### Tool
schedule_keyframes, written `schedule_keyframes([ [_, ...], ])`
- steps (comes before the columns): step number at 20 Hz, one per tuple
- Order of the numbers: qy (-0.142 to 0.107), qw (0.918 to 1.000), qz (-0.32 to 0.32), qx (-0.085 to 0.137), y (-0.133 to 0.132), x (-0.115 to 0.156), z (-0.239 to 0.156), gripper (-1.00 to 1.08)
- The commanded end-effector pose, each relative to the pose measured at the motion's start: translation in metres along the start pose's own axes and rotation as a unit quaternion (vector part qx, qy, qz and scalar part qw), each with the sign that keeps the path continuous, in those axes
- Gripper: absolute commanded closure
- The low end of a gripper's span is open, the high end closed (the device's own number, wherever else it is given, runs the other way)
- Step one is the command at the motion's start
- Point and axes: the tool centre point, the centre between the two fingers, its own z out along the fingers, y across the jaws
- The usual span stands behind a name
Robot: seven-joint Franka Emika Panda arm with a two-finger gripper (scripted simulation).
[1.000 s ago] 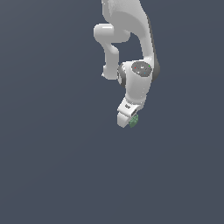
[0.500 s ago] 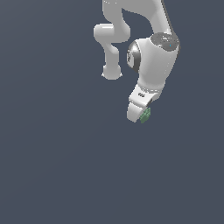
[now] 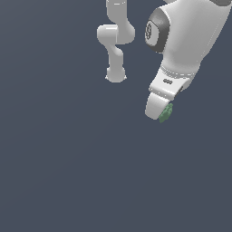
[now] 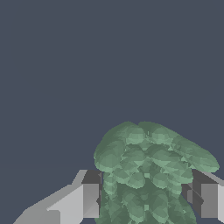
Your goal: Pick up the object and move it to a goal position.
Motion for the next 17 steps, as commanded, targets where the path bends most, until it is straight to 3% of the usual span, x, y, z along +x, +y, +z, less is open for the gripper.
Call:
schedule_keyframes([
  [1, -0.001, 1.0, 0.001, 0.0, 0.002, 0.008, -0.015, 1.08],
  [17, -0.001, 1.0, 0.001, 0.0, 0.007, 0.029, -0.052, 1.08],
])
